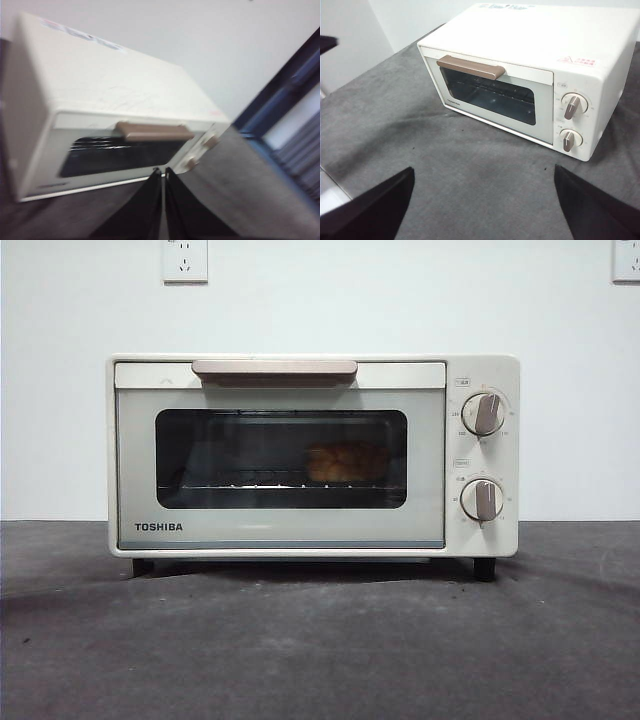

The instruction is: The left arm flap open the oven, the right arm pick bread and place it into oven, the left arm flap close the oven

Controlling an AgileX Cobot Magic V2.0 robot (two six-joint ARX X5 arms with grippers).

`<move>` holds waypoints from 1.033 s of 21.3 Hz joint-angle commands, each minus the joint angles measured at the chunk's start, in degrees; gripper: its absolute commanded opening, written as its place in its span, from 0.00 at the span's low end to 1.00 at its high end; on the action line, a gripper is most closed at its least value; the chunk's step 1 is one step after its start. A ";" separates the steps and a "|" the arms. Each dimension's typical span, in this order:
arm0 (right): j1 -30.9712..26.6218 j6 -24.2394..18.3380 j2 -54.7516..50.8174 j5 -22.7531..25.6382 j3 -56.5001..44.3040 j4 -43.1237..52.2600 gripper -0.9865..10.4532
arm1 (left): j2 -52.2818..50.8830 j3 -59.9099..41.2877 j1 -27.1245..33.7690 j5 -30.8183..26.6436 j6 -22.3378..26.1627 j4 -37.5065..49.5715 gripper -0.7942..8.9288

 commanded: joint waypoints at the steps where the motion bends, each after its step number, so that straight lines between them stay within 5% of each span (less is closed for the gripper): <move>1: 0.48 -2.84 0.26 -0.09 1.11 0.76 0.47 | -5.51 0.66 -0.13 -1.81 9.51 -5.95 0.10; 9: 0.48 -3.30 0.26 -0.07 1.11 0.87 0.44 | -12.68 0.66 -0.13 -4.63 10.54 -11.47 0.10; 11: 0.48 -3.23 0.26 -0.07 1.11 0.70 0.32 | -12.87 0.66 -0.13 -4.63 10.49 -11.45 0.10; 13: 0.48 -3.28 0.26 -0.07 1.11 0.20 0.08 | -12.92 0.66 -0.13 -4.63 10.51 -11.32 0.10; 22: 0.48 -3.08 0.26 0.11 1.11 0.72 0.10 | -12.92 0.66 -0.13 -4.63 10.51 -11.30 0.10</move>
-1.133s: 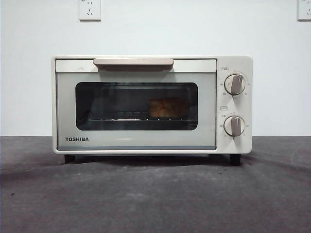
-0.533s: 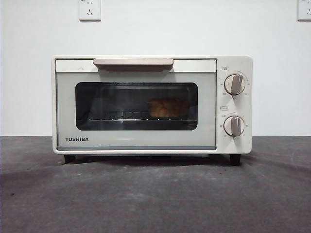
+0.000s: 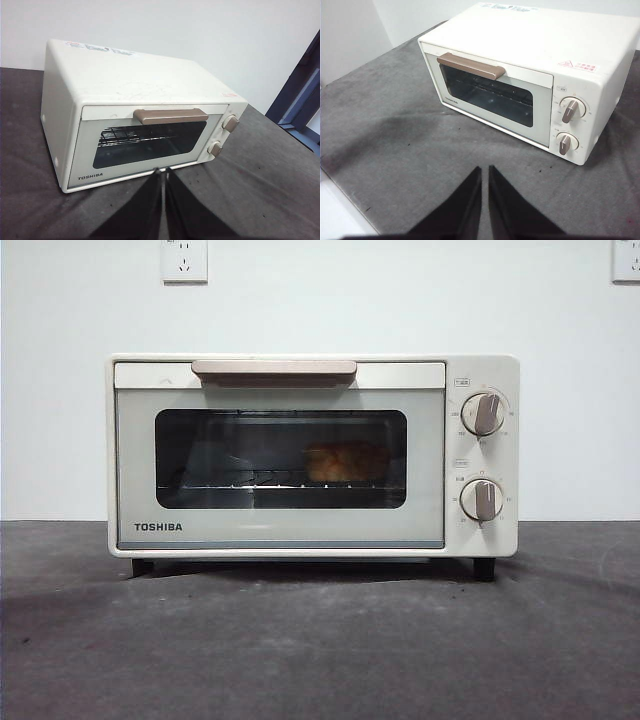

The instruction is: The left arm flap open the oven, the right arm pick bread and place it into oven, the left arm flap close the oven

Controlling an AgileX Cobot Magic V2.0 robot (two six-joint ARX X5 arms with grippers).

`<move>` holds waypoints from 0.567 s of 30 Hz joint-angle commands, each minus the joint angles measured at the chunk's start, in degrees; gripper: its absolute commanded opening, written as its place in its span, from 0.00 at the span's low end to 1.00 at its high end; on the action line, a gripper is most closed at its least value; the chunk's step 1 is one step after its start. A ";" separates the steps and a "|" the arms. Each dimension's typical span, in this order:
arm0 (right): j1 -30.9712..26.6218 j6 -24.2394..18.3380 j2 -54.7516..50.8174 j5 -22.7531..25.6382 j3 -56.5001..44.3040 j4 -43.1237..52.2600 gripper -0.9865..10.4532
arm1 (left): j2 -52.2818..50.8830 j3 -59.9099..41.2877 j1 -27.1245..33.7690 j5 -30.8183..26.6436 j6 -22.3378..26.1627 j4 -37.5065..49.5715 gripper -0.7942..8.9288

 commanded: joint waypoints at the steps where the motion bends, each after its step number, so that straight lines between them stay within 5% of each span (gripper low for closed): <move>1: 0.48 -0.52 0.26 0.02 1.11 0.79 0.10 | -0.07 0.66 -0.13 -0.22 0.79 0.66 0.10; 13: 0.48 -0.50 0.26 0.02 1.11 0.79 0.10 | -0.17 -1.36 -0.02 0.02 0.81 1.75 0.10; 17: 0.48 -0.52 0.26 0.02 1.11 0.79 0.10 | -0.17 -7.65 -0.02 -0.04 0.83 9.25 0.10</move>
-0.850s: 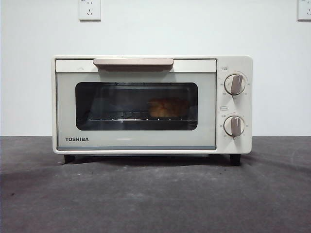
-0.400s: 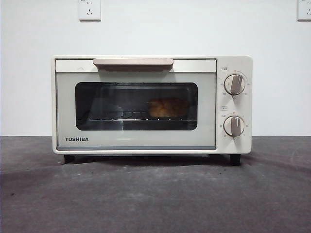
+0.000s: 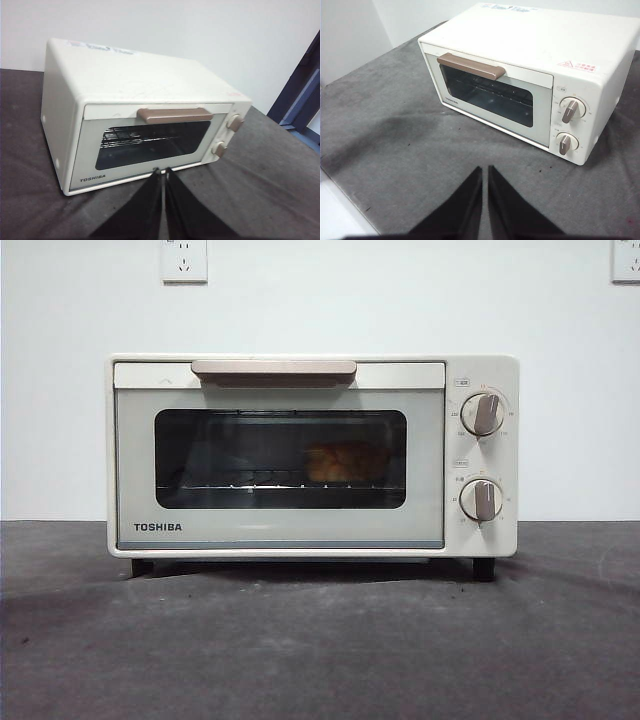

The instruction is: The left arm flap open the oven, the right arm pick bread and place it into oven, the left arm flap close the oven

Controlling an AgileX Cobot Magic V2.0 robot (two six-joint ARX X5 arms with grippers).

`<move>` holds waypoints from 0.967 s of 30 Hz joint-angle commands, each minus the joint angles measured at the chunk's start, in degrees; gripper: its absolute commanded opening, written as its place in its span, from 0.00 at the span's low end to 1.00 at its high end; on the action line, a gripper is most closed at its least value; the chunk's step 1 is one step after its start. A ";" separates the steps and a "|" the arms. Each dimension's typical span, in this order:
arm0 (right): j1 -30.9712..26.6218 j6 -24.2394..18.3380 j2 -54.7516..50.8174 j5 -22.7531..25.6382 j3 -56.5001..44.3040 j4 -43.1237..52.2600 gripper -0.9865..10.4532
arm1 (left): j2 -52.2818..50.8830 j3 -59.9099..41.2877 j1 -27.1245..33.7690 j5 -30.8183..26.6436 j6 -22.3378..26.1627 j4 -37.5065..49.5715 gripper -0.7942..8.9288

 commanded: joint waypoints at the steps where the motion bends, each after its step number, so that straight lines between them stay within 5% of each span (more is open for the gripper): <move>1: 0.48 -0.50 0.26 0.02 1.11 0.79 0.10 | -0.07 -5.01 -0.04 -0.35 1.46 6.45 0.11; 7: 0.48 -0.52 0.26 0.02 1.11 0.79 0.10 | -2.64 -19.43 0.24 -12.48 6.32 19.71 0.11; 13: 0.48 -0.52 0.26 0.02 1.11 0.79 0.10 | -8.68 -28.68 0.87 -22.21 6.36 21.00 0.11; 29: 0.48 -0.52 0.26 0.02 1.11 0.79 0.10 | -12.44 -32.81 3.43 -27.12 10.82 18.08 0.11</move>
